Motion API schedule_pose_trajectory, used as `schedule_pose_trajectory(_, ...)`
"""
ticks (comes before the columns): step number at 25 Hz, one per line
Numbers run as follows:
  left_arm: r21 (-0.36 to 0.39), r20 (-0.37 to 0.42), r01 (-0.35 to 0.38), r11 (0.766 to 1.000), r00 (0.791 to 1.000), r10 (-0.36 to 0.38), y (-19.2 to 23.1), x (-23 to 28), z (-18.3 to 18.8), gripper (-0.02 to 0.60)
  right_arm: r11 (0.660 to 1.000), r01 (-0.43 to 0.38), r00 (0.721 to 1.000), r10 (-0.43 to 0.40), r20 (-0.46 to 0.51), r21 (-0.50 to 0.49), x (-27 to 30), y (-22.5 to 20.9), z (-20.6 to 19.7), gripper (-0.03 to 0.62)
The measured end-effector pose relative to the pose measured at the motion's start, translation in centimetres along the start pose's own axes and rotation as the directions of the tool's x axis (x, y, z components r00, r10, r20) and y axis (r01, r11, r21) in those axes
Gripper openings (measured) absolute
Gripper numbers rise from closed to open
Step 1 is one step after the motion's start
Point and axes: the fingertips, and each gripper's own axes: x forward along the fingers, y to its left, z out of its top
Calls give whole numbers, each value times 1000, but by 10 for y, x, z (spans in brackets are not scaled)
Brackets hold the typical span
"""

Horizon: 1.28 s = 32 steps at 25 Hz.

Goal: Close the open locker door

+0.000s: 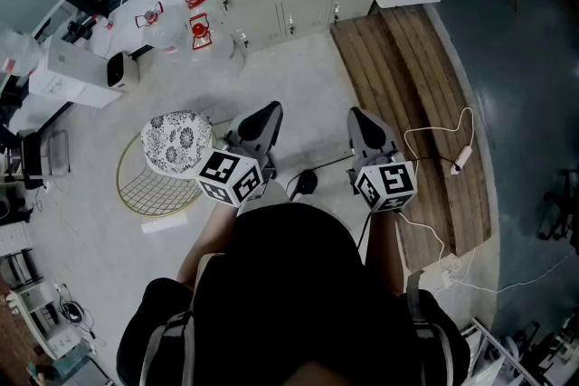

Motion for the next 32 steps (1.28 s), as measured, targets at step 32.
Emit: schedule_pose_trajectory(32,-19,16,83,996,996,-83,126,121,56,18,999,39,998,-39,-55,-14,162,-45,45,5)
